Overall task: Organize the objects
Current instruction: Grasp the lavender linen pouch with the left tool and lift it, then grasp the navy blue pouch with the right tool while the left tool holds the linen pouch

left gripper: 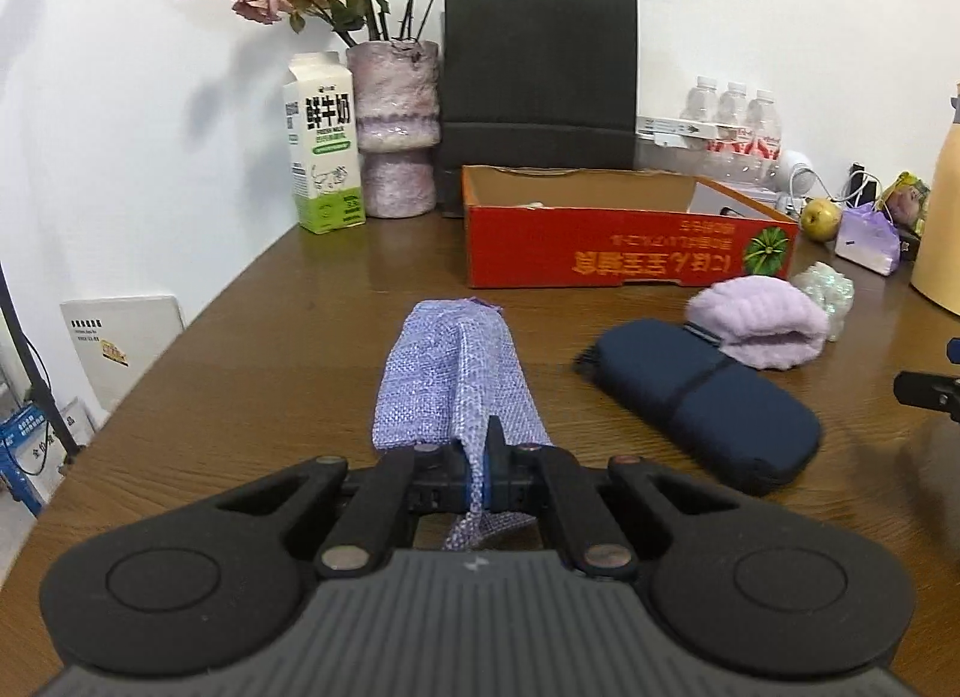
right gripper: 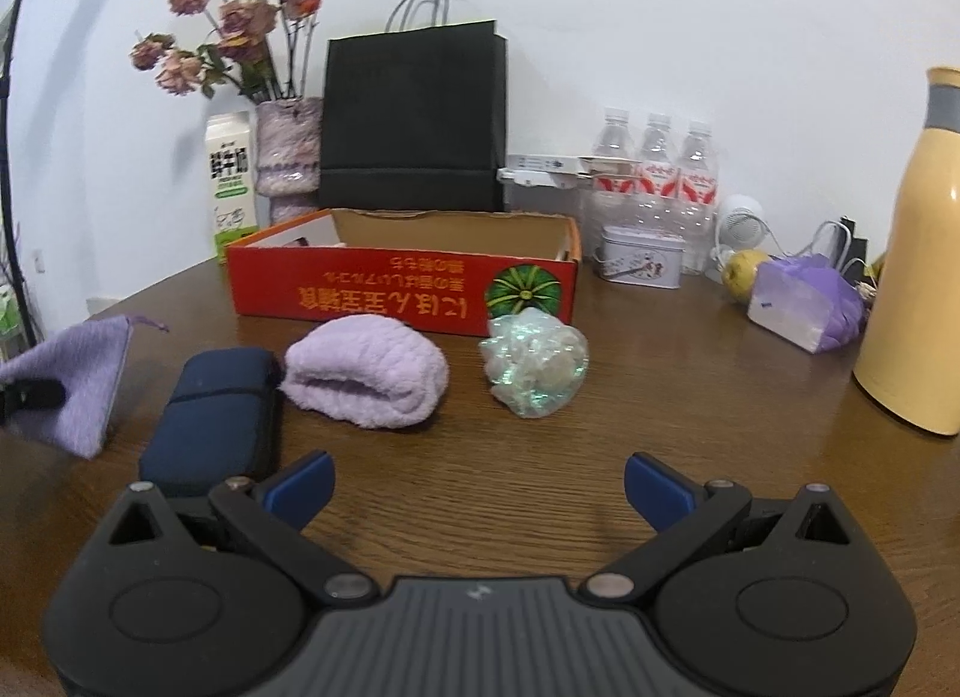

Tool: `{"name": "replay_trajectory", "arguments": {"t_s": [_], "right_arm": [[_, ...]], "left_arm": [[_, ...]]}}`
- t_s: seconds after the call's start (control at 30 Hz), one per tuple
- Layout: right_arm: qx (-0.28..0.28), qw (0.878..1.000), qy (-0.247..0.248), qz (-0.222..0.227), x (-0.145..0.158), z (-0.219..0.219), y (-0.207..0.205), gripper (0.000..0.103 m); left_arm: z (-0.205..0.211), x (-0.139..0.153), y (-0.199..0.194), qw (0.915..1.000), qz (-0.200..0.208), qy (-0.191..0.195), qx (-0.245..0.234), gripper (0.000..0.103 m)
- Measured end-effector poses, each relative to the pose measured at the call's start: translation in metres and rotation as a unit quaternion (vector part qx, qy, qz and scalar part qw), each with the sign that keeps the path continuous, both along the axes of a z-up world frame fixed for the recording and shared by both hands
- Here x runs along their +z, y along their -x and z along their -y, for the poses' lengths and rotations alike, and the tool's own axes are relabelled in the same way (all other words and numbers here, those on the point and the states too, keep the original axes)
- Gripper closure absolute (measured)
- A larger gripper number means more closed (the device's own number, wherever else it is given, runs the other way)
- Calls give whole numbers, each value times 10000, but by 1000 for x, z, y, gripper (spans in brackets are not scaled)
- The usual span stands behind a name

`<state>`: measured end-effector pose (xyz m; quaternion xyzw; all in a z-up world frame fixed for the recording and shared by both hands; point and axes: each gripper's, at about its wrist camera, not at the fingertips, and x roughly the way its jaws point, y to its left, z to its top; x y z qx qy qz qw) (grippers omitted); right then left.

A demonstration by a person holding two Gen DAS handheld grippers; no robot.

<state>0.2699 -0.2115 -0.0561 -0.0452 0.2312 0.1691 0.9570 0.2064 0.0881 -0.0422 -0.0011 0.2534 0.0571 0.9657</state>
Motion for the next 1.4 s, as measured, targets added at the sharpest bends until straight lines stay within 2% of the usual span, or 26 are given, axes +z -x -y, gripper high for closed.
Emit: {"name": "replay_trajectory", "arguments": {"t_s": [0.17, 0.53, 1.03, 1.13, 1.23, 1.4], "right_arm": [[305, 9995, -27, -55, 0, -27, 3, 0], [961, 9946, 146, -360, -3, -104, -5, 0], [960, 9907, 65, -965, -11, -140, -41, 0], [958, 9896, 118, -1066, -14, -146, -46, 4], [943, 9902, 313, -986, -14, -153, -43, 11], [965, 9910, 312, -871, -12, -156, -40, 31]], "left_arm": [[-13, 1, -5, 9999, -20, -112, -88, 100], [-17, -8, -4, 9996, -16, -103, -278, 100], [-21, -8, -3, 9997, 46, 37, -243, 100], [-21, -8, -3, 9997, 51, 70, -223, 100], [-21, -8, -3, 9997, 48, 89, -216, 100], [-22, -8, -3, 9997, 59, 119, -183, 100]]}}
